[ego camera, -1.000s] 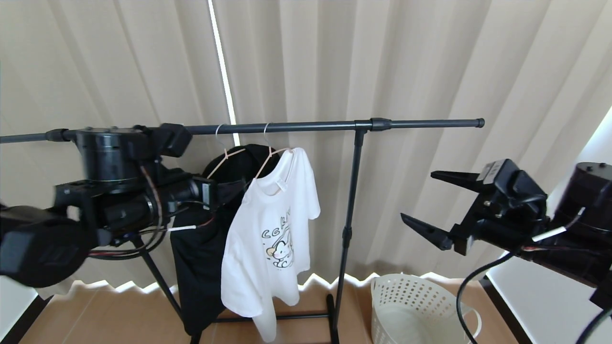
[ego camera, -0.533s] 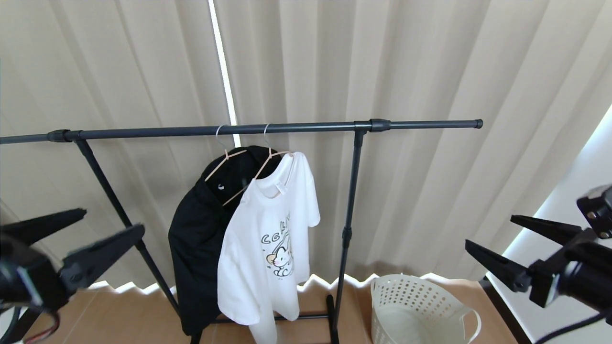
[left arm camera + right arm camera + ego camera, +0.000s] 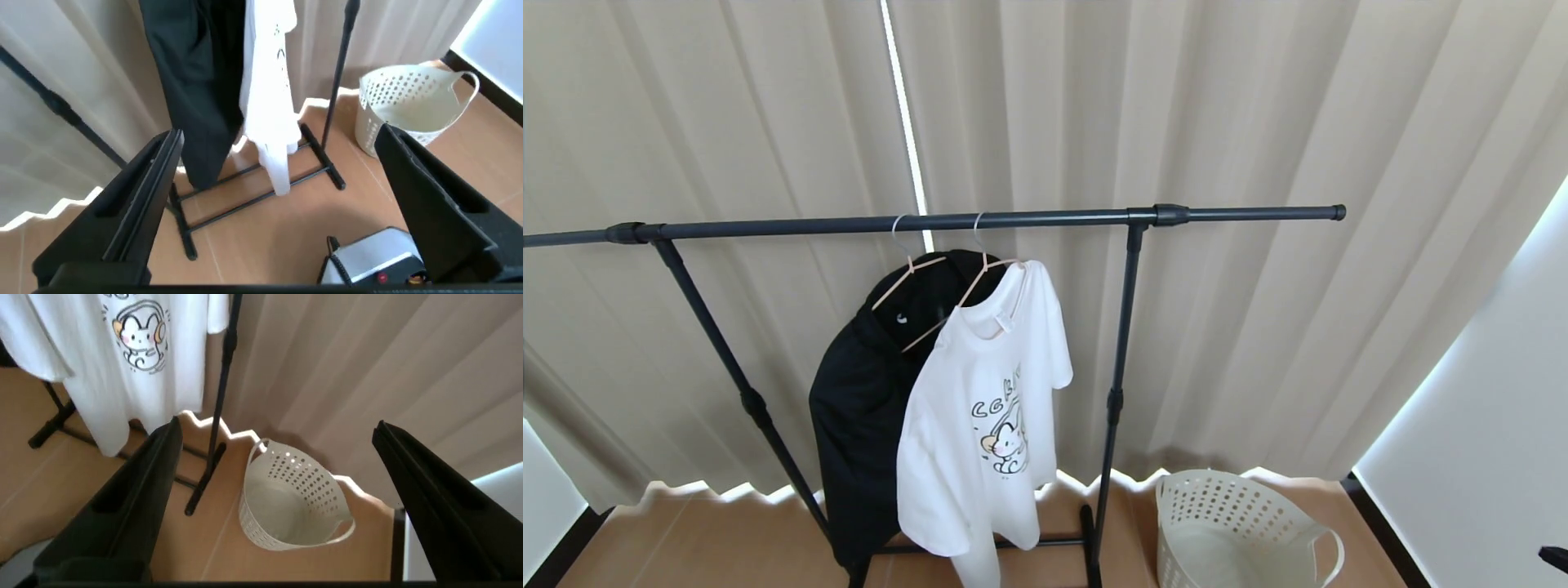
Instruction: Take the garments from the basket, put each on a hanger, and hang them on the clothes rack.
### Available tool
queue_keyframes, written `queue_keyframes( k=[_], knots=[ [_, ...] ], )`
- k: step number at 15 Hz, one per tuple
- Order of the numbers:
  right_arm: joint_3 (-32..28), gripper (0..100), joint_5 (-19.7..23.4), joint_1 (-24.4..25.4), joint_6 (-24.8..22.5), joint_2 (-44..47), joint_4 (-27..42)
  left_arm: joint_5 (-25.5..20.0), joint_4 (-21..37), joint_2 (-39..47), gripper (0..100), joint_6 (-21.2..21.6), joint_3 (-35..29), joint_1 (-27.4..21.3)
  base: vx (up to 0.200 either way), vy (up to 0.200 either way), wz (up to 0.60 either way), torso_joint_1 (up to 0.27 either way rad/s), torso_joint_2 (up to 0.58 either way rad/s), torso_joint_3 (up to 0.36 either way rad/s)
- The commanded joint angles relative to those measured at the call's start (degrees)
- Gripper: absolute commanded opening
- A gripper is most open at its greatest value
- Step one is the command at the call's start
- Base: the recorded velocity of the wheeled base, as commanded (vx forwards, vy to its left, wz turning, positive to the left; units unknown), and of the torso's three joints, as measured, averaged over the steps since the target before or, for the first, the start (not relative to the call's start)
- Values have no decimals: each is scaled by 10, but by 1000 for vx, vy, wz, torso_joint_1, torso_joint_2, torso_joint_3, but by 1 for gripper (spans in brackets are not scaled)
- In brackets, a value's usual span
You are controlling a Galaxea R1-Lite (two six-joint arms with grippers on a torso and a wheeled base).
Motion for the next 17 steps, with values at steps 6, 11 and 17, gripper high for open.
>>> queue_keyframes(
  k=[6,11,17],
  knots=[
    [4,100,37,-212,61,-275,104,15,0,-123,100,11,9,185,0,0,0,0,0,0],
    [12,100,51,-214,138,-279,99,-32,-10,-189,100,-6,9,146,0,0,0,0,0,0],
    [13,100,50,-214,141,-279,98,-2,-13,-189,100,-35,9,150,0,0,0,0,0,0]
  ],
)
